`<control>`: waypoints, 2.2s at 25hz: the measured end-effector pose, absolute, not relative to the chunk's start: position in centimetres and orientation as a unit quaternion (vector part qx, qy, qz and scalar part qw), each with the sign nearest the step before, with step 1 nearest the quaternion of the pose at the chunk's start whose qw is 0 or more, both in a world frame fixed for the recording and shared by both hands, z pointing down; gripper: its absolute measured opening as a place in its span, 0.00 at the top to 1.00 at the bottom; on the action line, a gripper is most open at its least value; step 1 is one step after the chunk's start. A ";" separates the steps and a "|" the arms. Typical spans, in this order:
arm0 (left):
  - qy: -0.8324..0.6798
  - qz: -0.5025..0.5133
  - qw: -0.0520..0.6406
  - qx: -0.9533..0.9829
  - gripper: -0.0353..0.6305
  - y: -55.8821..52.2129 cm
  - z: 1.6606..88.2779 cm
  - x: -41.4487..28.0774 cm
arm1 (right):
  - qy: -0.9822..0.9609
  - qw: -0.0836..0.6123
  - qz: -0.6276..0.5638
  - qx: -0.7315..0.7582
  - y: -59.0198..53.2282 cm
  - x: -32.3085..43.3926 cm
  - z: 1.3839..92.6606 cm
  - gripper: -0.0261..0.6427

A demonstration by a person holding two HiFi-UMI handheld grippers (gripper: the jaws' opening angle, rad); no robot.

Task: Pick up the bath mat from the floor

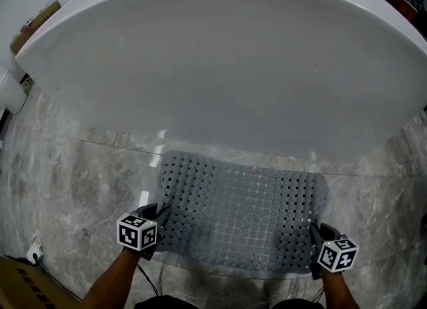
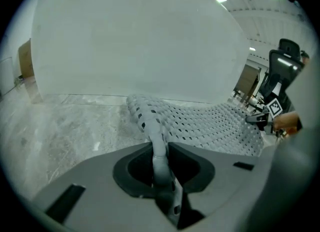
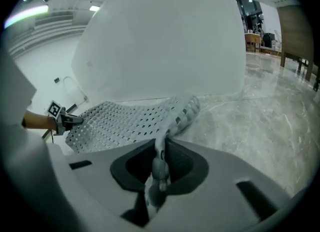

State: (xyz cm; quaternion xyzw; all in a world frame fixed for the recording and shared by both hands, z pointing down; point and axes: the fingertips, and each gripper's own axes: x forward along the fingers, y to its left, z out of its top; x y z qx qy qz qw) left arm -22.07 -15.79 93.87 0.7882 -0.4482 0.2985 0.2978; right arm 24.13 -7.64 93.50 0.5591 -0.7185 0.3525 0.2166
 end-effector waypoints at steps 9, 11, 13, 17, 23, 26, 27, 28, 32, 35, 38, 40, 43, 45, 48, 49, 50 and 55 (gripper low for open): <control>-0.463 0.227 0.265 0.815 0.85 -15.4 84.1 -21.0 | -0.775 0.148 0.300 0.535 -9.2 21.8 82.9 0.89; -0.475 0.206 0.258 0.815 0.85 -15.7 80.7 -21.0 | -0.780 0.133 0.291 0.538 -9.9 22.0 79.5 0.89; -0.484 0.191 0.250 0.816 0.85 -15.7 77.4 -21.0 | -0.785 0.121 0.281 0.539 -10.3 22.0 76.0 0.89; -0.494 0.170 0.231 0.821 0.85 -14.8 71.2 -22.0 | -0.794 0.106 0.263 0.538 -10.1 21.0 69.6 0.89; -0.510 0.143 0.207 0.822 0.85 -13.2 60.6 -22.8 | -0.800 0.084 0.245 0.541 -8.9 19.9 58.5 0.89; -0.516 0.135 0.198 0.822 0.85 -12.8 55.1 -22.7 | -0.803 0.074 0.239 0.541 -8.7 19.8 53.2 0.89; -0.519 0.135 0.196 0.821 0.85 -12.7 53.1 -22.7 | -0.804 0.070 0.238 0.541 -8.7 19.7 51.7 0.89; -0.523 0.136 0.195 0.818 0.86 -12.7 51.0 -22.7 | -0.805 0.067 0.236 0.540 -8.6 19.7 50.1 0.89; -0.533 0.127 0.185 0.816 0.86 -12.9 42.5 -22.7 | -0.812 0.058 0.225 0.535 -9.1 19.9 42.4 0.89; -0.541 0.115 0.174 0.815 0.86 -12.6 36.7 -23.1 | -0.819 0.048 0.218 0.529 -9.1 19.8 37.0 0.89; -0.549 0.102 0.165 0.813 0.86 -12.1 31.2 -23.4 | -0.824 0.040 0.206 0.527 -9.1 19.7 31.6 0.89; -0.552 0.095 0.160 0.812 0.86 -11.4 27.7 -23.6 | -0.826 0.033 0.199 0.526 -8.7 19.7 28.1 0.89; -0.557 0.087 0.154 0.811 0.86 -10.0 22.3 -24.1 | -0.828 0.022 0.189 0.527 -7.5 19.3 22.2 0.89; -0.559 0.080 0.149 0.812 0.86 -9.3 18.5 -24.8 | -0.829 0.016 0.182 0.528 -6.7 18.6 18.2 0.89; -0.556 0.070 0.138 0.817 0.86 -8.9 13.7 -25.7 | -0.829 0.007 0.173 0.532 -5.8 17.7 13.3 0.89; -0.554 0.067 0.135 0.818 0.86 -8.7 12.3 -25.9 | -0.829 0.003 0.170 0.533 -5.5 17.5 11.9 0.89; -0.553 0.064 0.132 0.820 0.86 -8.4 11.0 -26.1 | -0.829 -0.001 0.168 0.534 -5.0 17.3 10.6 0.89; -0.544 0.048 0.118 0.829 0.86 -6.3 4.1 -26.4 | -0.833 -0.019 0.153 0.532 -2.4 17.5 3.7 0.89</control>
